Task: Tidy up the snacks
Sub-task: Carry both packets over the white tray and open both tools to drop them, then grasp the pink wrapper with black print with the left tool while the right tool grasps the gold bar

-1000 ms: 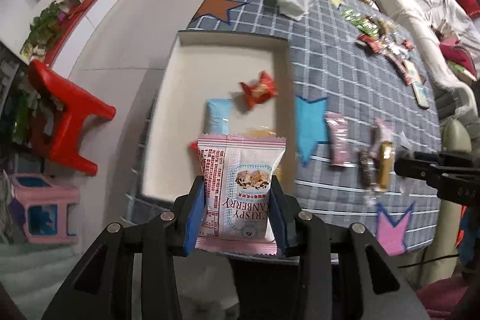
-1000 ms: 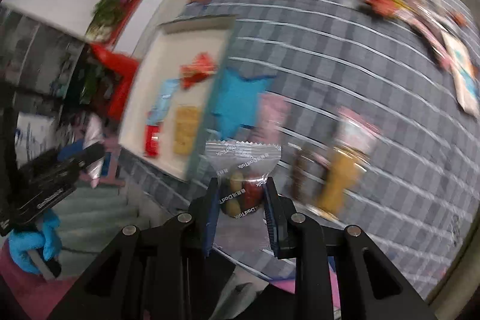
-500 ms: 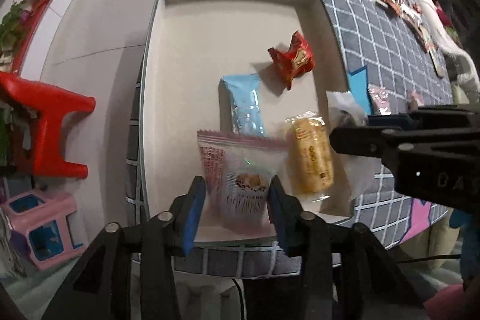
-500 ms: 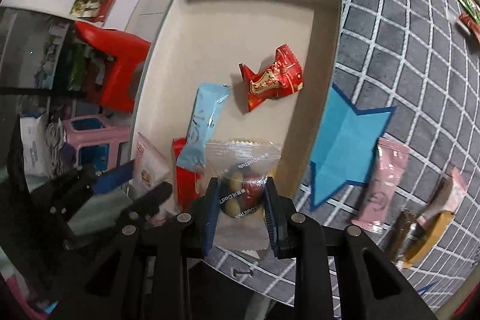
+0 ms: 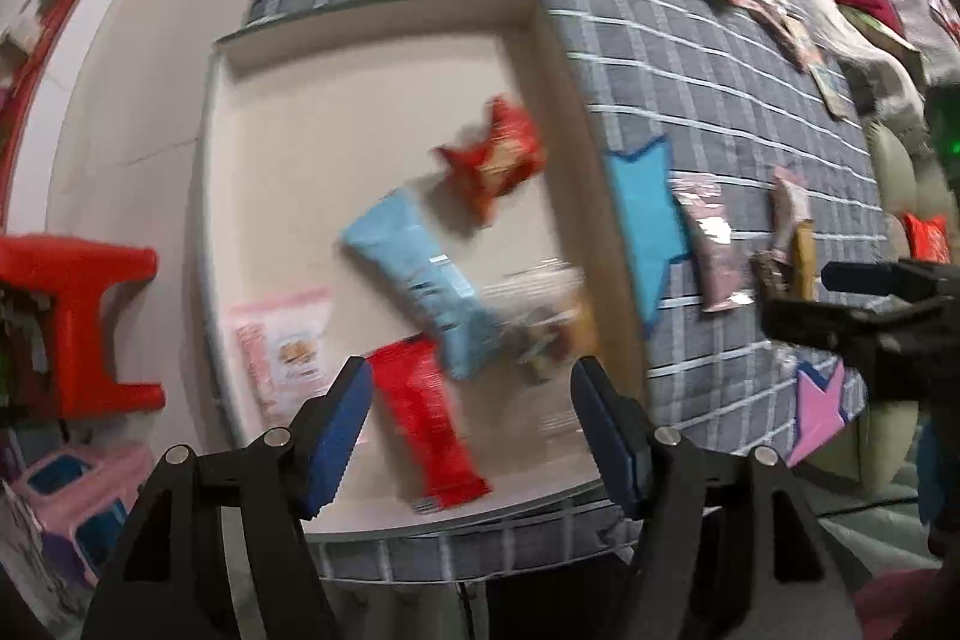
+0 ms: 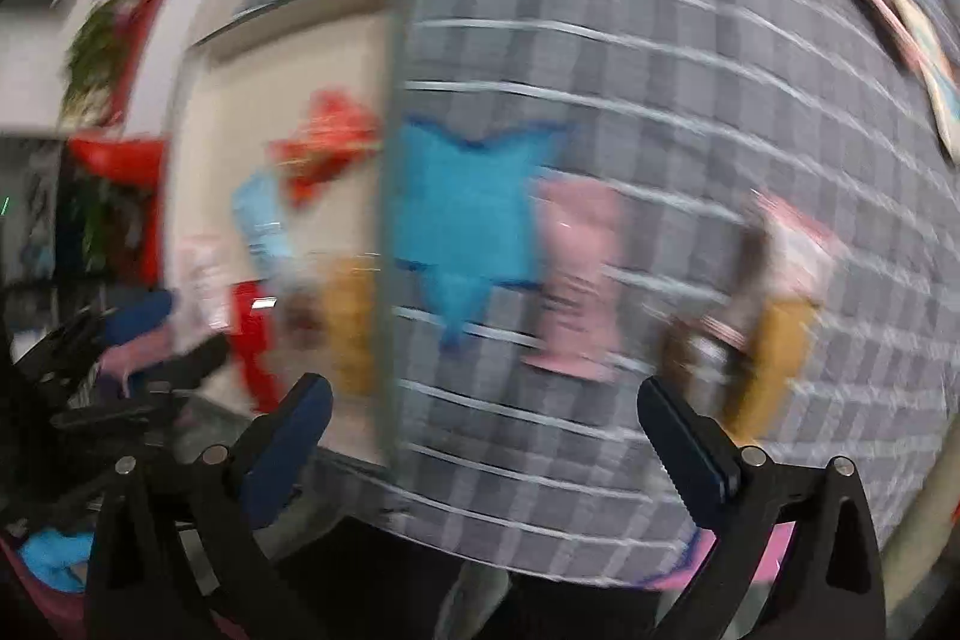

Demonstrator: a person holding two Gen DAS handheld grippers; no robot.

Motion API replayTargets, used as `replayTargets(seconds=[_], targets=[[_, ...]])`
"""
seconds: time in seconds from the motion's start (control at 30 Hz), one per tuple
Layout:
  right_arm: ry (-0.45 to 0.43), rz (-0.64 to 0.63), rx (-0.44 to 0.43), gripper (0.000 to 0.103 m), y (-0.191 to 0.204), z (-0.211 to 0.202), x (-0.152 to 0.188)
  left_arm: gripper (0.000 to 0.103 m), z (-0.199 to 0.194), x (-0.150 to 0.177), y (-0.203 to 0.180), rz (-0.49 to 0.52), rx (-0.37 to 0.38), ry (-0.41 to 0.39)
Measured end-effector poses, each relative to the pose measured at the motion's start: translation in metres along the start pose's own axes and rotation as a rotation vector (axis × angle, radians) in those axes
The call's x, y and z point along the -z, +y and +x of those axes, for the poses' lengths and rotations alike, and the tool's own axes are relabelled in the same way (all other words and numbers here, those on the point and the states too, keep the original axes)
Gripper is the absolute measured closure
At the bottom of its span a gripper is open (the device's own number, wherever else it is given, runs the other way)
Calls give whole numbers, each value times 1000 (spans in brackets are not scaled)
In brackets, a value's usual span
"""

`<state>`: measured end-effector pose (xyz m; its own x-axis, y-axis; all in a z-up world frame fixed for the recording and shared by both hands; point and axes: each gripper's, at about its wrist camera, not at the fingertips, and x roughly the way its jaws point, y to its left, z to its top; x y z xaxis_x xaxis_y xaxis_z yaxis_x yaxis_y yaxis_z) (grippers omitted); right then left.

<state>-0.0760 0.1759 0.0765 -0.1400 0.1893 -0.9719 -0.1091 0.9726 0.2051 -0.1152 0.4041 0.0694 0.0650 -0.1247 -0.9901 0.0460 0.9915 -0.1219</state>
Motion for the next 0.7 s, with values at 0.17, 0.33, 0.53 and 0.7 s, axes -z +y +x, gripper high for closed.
replayTargets(seconds=[0.17,0.33,0.53,0.7], targets=[[35,213,81,1,-94,3,25,27,-1,-11,-39,68,27,5],[59,288,101,1,-138,9,30,26,10,-27,-84,91,55,33],[59,258,101,1,-154,19,14,25,44,-51,-132,73,19,80],[70,194,98,1,-146,35,0,25,78,-61,-138,-5,-38,132]])
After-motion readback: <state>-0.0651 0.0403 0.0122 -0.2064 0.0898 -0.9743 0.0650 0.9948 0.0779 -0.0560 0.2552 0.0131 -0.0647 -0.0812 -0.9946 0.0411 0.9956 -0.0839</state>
